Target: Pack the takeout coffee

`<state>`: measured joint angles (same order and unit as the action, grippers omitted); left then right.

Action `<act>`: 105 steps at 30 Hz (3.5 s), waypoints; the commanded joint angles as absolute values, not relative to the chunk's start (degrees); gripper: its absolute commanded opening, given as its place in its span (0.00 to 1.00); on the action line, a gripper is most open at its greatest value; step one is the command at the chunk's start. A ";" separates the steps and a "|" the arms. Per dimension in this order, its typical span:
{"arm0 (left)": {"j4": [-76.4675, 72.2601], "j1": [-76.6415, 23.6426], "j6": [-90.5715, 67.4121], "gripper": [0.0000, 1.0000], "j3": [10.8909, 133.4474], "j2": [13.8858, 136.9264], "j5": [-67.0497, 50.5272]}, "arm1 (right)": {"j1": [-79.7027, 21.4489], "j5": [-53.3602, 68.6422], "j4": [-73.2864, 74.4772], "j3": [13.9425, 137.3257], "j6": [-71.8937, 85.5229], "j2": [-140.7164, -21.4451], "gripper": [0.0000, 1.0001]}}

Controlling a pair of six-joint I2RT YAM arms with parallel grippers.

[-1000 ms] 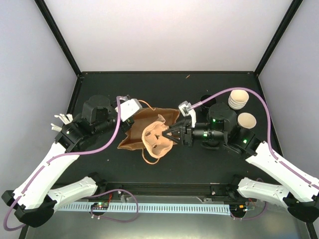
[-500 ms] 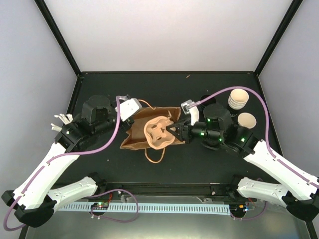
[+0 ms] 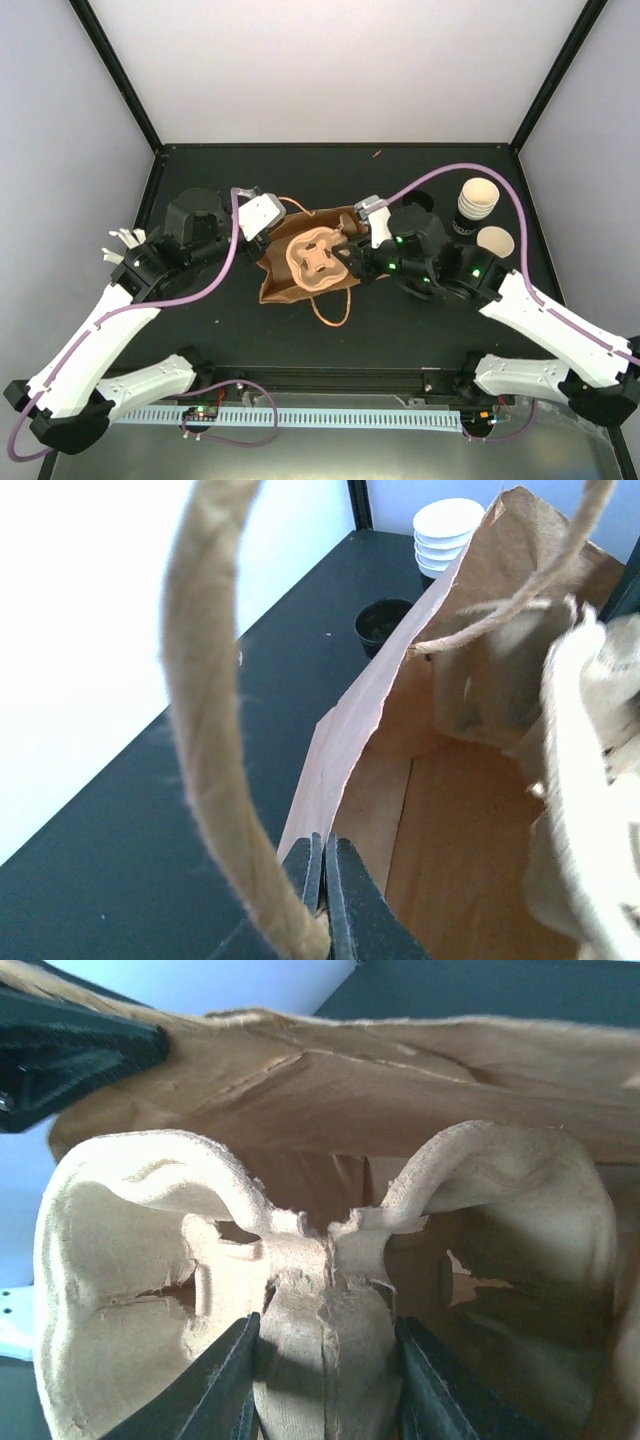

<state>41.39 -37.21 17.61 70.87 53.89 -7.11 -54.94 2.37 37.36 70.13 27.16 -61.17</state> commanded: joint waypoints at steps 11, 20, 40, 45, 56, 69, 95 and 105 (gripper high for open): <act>39.68 -38.35 11.22 0.02 75.07 56.02 -10.73 | -65.04 -23.58 46.15 79.41 26.41 -72.72 0.37; 40.15 -38.53 6.79 0.02 76.48 58.08 -10.66 | -67.92 -26.77 46.45 78.22 27.07 -75.31 0.38; 40.34 -39.19 -1.60 0.02 79.09 63.56 -13.90 | -69.61 -28.20 46.45 73.31 27.17 -79.16 0.38; 39.41 -39.83 -1.87 0.02 78.54 63.29 -14.85 | -69.61 -28.34 51.19 77.08 28.36 -82.71 0.39; 38.64 -41.18 -2.12 0.02 77.43 62.50 -14.49 | -67.23 -24.45 55.93 81.88 30.95 -84.91 0.40; 37.03 -42.35 -4.06 0.02 76.99 61.86 -13.83 | -66.32 -24.96 54.02 78.55 34.97 -87.62 0.40; 39.87 -42.94 -6.54 0.02 78.72 60.89 -15.56 | -63.64 -25.52 44.45 72.01 29.13 -89.73 0.39; 39.13 -42.89 -7.92 0.02 78.26 60.48 -17.55 | -63.63 -23.73 41.85 68.65 28.60 -90.80 0.39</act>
